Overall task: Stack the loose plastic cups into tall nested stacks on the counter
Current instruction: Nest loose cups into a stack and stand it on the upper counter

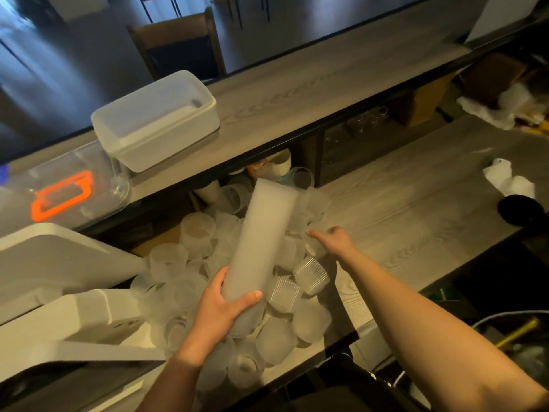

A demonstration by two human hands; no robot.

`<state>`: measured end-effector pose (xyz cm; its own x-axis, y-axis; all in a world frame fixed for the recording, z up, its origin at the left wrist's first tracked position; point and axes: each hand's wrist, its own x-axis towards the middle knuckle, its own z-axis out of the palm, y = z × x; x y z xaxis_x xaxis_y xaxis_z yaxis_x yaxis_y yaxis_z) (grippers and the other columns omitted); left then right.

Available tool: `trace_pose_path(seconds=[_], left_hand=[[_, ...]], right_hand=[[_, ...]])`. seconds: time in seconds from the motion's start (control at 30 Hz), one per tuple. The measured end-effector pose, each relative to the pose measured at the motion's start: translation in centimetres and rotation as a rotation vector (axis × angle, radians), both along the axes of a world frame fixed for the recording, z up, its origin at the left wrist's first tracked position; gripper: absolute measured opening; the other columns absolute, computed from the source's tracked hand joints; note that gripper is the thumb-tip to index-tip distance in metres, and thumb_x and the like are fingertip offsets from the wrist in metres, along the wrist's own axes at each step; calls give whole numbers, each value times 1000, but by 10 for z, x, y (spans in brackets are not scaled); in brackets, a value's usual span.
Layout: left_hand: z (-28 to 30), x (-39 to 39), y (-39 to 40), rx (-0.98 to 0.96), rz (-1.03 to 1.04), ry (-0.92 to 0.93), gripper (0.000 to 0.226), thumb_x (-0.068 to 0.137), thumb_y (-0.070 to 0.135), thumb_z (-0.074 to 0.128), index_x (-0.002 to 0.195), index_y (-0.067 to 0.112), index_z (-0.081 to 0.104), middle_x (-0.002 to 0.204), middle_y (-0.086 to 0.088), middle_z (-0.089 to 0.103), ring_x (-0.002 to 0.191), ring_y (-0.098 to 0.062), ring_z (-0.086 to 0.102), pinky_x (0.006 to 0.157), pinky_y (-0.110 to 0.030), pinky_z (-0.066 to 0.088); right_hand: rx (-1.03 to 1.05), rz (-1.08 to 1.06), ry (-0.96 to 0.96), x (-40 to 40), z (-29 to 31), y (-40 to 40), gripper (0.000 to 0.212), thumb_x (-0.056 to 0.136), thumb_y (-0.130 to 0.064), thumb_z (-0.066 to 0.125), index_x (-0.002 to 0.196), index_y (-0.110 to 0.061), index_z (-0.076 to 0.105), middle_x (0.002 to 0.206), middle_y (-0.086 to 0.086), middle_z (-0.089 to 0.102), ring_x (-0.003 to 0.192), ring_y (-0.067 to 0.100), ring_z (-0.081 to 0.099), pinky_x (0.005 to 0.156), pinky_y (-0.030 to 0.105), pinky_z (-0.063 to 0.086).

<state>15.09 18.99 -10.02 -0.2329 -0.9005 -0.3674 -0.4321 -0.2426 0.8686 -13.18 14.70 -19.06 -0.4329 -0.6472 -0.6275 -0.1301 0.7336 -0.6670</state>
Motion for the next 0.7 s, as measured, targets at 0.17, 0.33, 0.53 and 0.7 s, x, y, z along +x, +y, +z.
trace_pose_path(seconds=[0.17,0.33,0.53,0.7], left_hand=[[-1,-1,2,-19,-19,-22,83,44,65,79,118,35,55,111,8,63,94,-4,63,67,-18,52],[-4,-3,2,-18,-55,-39,85,44,67,78,118,37,51,113,10,61,99,-7,62,72,-22,52],[-6,-5,3,-35,-105,-42,81,46,67,78,117,39,52,114,8,61,99,-10,61,75,-30,56],[-5,-6,4,-50,-132,-50,89,46,68,77,123,33,51,114,9,60,99,-8,60,71,-23,53]], right_hand=[[-167,-196,-274,-17,14,10,74,83,-43,75,143,-9,46,137,14,54,122,33,55,102,48,51],[-361,-268,-629,-36,51,28,48,91,-19,64,134,-3,51,134,26,58,123,38,59,103,43,52],[-513,-239,-545,-41,88,39,48,95,-12,60,140,-20,43,127,13,60,120,30,59,107,43,46],[-596,-309,-614,-41,96,43,38,88,-22,67,122,-19,52,121,9,61,108,23,62,101,39,48]])
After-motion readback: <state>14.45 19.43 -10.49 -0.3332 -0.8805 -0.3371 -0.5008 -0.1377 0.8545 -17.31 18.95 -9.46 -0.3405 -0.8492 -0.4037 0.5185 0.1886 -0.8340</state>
